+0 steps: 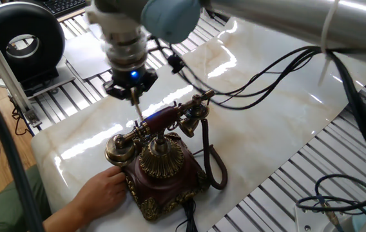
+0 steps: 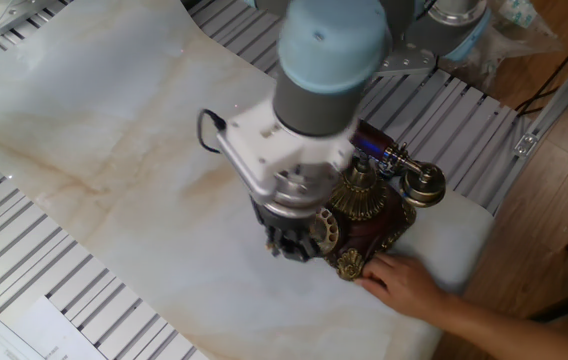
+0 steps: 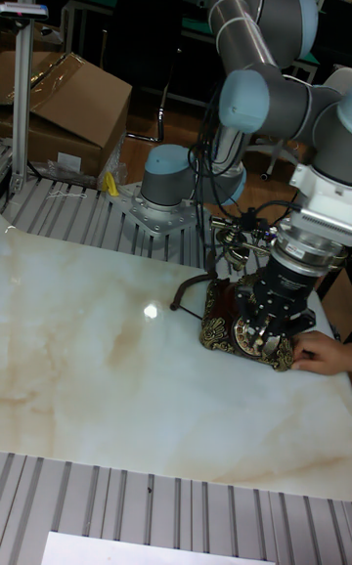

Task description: Dial a number on an old rotary phone

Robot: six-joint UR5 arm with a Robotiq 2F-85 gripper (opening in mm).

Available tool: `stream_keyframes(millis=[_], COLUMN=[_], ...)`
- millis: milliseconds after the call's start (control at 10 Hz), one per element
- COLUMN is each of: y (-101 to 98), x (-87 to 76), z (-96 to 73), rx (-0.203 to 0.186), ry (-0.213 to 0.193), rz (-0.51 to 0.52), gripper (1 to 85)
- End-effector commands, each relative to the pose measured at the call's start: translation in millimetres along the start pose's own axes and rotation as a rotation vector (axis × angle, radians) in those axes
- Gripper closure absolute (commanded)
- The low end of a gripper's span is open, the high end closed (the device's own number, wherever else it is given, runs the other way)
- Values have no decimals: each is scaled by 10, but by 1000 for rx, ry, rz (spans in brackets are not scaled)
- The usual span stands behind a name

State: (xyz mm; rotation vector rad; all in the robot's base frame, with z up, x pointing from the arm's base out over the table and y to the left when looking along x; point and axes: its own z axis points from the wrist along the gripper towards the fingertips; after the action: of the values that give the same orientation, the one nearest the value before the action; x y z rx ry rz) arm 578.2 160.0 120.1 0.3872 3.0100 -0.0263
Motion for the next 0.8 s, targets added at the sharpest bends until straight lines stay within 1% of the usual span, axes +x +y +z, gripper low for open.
stream_keyframes(millis=[0,100,200,400,500,600,700], y=[-507,-697,-854,-825,-798,-761,-744], x=[-85,-99,-115,-184,-223,-254,-262], z=[28,76,94,201,282,355,409], rx=[-20,-14,12,4,-7,-28,-35], ry=[13,14,15,-7,-23,-40,-44], rz=[-134,-182,-220,-235,-242,-252,-257], gripper=[843,843,843,843,843,843,843])
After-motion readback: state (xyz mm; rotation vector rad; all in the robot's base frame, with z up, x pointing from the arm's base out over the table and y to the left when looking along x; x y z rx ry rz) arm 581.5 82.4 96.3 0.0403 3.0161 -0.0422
